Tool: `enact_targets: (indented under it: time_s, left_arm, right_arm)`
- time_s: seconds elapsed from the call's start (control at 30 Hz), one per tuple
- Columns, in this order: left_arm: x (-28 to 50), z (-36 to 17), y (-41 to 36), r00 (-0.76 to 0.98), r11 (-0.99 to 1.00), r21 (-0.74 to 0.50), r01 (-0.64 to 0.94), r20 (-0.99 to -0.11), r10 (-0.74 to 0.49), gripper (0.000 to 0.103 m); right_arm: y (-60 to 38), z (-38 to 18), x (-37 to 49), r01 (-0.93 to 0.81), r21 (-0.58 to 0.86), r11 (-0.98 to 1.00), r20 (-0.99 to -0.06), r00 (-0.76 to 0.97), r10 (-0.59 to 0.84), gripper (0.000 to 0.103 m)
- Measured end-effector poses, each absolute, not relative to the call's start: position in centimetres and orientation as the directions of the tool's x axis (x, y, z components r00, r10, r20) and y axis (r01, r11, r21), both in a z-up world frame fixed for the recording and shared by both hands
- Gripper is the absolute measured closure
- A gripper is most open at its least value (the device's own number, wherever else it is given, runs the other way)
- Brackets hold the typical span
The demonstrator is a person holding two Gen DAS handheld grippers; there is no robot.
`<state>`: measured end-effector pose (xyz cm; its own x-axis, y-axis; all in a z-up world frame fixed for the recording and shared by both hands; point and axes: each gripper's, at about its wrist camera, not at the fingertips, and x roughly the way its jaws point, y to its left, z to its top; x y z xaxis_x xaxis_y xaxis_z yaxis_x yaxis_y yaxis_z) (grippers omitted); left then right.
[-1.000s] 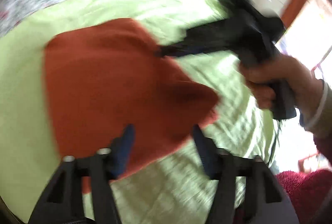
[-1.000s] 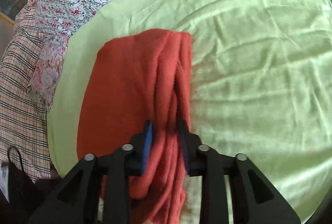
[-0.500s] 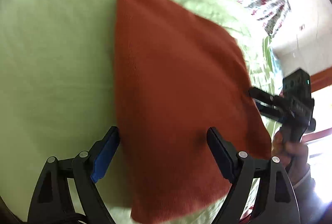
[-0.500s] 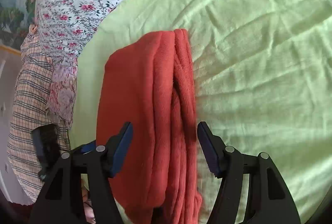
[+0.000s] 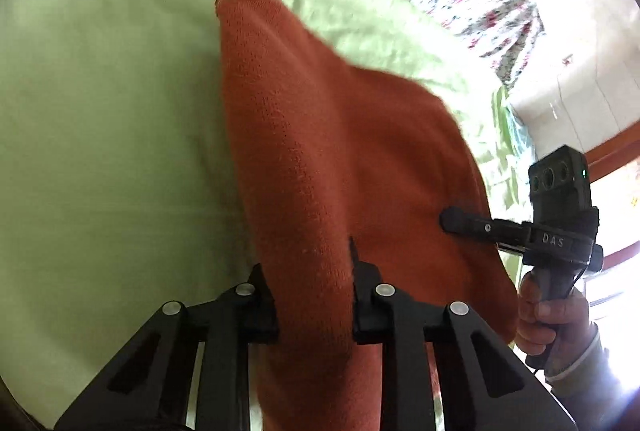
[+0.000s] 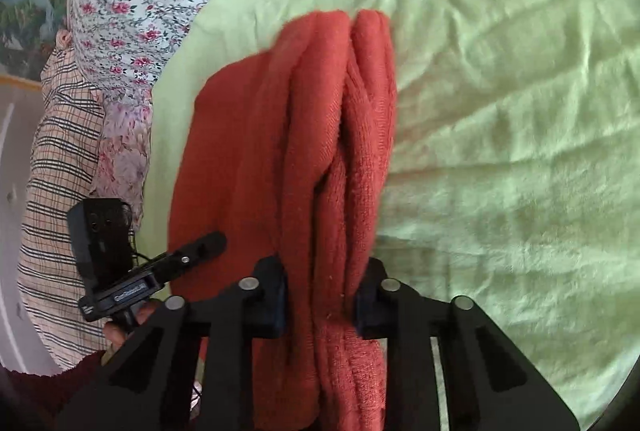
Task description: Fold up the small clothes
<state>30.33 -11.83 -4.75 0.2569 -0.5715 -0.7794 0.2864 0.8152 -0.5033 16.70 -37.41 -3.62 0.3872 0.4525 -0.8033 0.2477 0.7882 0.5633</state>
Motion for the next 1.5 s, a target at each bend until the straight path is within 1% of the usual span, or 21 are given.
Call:
enact_targets:
  time_s: [0.13,0.2,0.27,0.47,0.6,0.67,0.77,0.8,0.83,0.87,0.93,1.03,1.17,1.2,1.23,1.27,1.3,1.43,1.5]
  left_arm:
    - [28.4,-1.0,-8.1,0.323,0.821,-0.485,0.302,-0.758,-0.567,0.081]
    - [27.9,0.1,-5.6,0.345,0.823,-0.488,0.291,-0.748,-0.566,0.081]
    - [27.7,0.6,-3.1,0.36,0.837,-0.471,0.277,-0.757,-0.545,0.081]
    - [28.0,-0.4,2.7,0.377,0.876,-0.432,0.217,-0.79,-0.483,0.081]
    - [28.7,-3.0,6.0,0.361,0.88,-0.441,0.177,-0.803,-0.475,0.08]
    - [29.5,-5.4,6.5,0.321,0.883,-0.444,0.151,-0.823,-0.469,0.078]
    - [29.9,-7.1,7.6,0.289,0.862,-0.488,0.135,-0.813,-0.505,0.065]
    - [30.3,-7.2,8.0,0.279,0.854,-0.505,0.125,-0.808,-0.519,0.059]
    - [30.6,-7.1,8.2,0.28,0.851,-0.51,0.124,-0.805,-0.523,0.057]
    - [31.1,-6.9,8.4,0.288,0.849,-0.513,0.126,-0.8,-0.526,0.057]
    - [32.7,-6.4,9.4,0.308,0.845,-0.521,0.121,-0.79,-0.531,0.051]
    - [35.8,-6.4,11.2,0.321,0.836,-0.54,0.1,-0.778,-0.541,0.051]
    - [40.6,-6.5,11.9,0.342,0.841,-0.537,0.073,-0.778,-0.527,0.053]
    - [41.6,-6.4,12.1,0.347,0.839,-0.54,0.07,-0.776,-0.527,0.057]
    - [42.6,-6.3,12.2,0.357,0.837,-0.543,0.071,-0.769,-0.529,0.072]
    - [43.6,-6.1,12.3,0.365,0.837,-0.542,0.074,-0.766,-0.529,0.079]
    - [44.3,-5.9,12.4,0.375,0.841,-0.535,0.078,-0.766,-0.522,0.081]
    - [45.7,-4.1,12.1,0.419,0.876,-0.474,0.093,-0.779,-0.466,0.082]
    - [45.0,-3.1,12.8,0.447,0.89,-0.447,0.09,-0.78,-0.437,0.081]
  right_arm:
    - [-34.7,-0.5,16.4,0.185,0.585,0.79,-0.77,0.433,0.468,0.08]
    - [-33.4,0.3,16.6,0.154,0.613,0.775,-0.742,0.451,0.496,0.08]
    - [-31.5,0.6,17.3,0.117,0.637,0.762,-0.715,0.459,0.528,0.08]
    - [-26.0,-1.9,21.1,0.057,0.659,0.75,-0.704,0.396,0.589,0.08]
    - [-23.6,-3.7,23.4,0.022,0.661,0.75,-0.703,0.366,0.61,0.08]
    - [-23.0,-5.1,24.0,0.025,0.657,0.753,-0.714,0.341,0.612,0.08]
    - [-22.3,-7.3,24.1,0.045,0.594,0.803,-0.774,0.303,0.556,0.076]
    - [-22.5,-7.7,24.0,0.056,0.594,0.803,-0.776,0.302,0.553,0.069]
    - [-22.9,-8.0,23.8,0.077,0.6,0.796,-0.774,0.307,0.554,0.065]
    - [-23.4,-8.0,23.6,0.101,0.6,0.794,-0.776,0.312,0.547,0.065]
    - [-24.1,-7.4,23.1,0.128,0.589,0.798,-0.786,0.322,0.528,0.065]
    - [-24.5,-5.7,22.4,0.125,0.546,0.828,-0.805,0.35,0.478,0.065]
    - [-24.6,-3.4,21.5,0.137,0.509,0.85,-0.814,0.397,0.423,0.065]
    - [-24.5,-2.8,21.4,0.144,0.509,0.849,-0.811,0.411,0.416,0.065]
    - [-24.3,-2.3,21.0,0.153,0.504,0.85,-0.81,0.425,0.404,0.065]
    - [-24.2,-1.9,20.7,0.159,0.499,0.852,-0.81,0.436,0.393,0.065]
    - [-24.1,-1.6,20.4,0.163,0.496,0.853,-0.809,0.444,0.386,0.065]
    - [-23.6,-0.8,19.1,0.187,0.494,0.849,-0.804,0.47,0.364,0.065]
    - [-23.4,-0.7,18.7,0.191,0.493,0.849,-0.804,0.475,0.359,0.065]
